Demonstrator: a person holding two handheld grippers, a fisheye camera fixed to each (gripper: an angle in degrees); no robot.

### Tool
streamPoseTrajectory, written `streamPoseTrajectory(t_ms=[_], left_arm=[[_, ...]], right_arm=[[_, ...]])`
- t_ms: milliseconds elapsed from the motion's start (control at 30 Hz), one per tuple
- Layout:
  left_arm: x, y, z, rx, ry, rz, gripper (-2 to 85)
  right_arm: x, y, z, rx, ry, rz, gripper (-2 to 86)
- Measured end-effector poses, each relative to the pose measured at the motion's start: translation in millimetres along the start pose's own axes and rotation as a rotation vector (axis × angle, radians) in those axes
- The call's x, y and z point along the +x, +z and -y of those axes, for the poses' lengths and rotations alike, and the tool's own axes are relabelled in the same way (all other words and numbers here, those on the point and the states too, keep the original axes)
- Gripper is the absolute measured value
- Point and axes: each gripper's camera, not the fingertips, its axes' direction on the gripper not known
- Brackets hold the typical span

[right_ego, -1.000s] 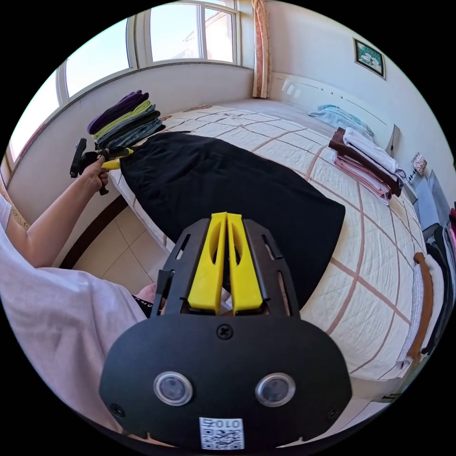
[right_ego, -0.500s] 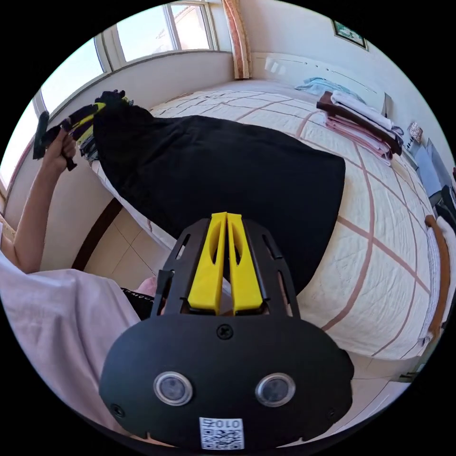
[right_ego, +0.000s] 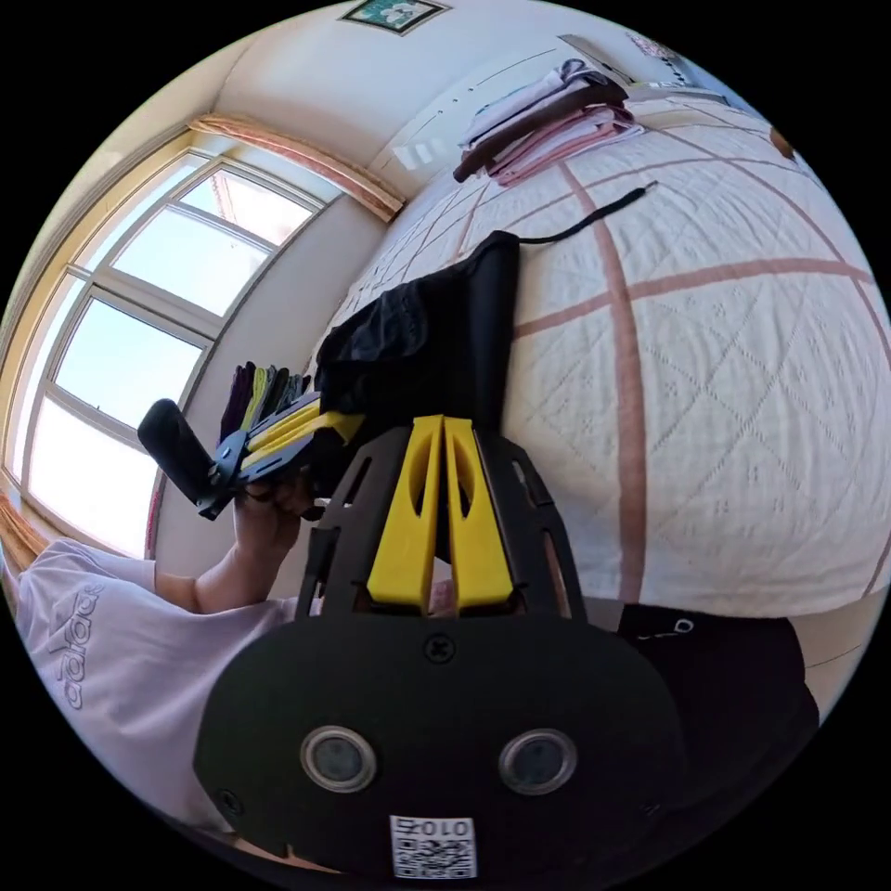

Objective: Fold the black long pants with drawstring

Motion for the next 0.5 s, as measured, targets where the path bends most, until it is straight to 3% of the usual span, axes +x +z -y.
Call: streamPoseTrajectory(t_ms=[233,500], left_arm=[[28,-14,-22,0.131,0.184,0.072,2.1],[44,4,-62,0.168,0.193,0.191,2.1]], right_arm=[[34,-55,37,0.076,0.026,0.572,12.3],[26,-50,76,-0.110,0.024,0.481,14.7]])
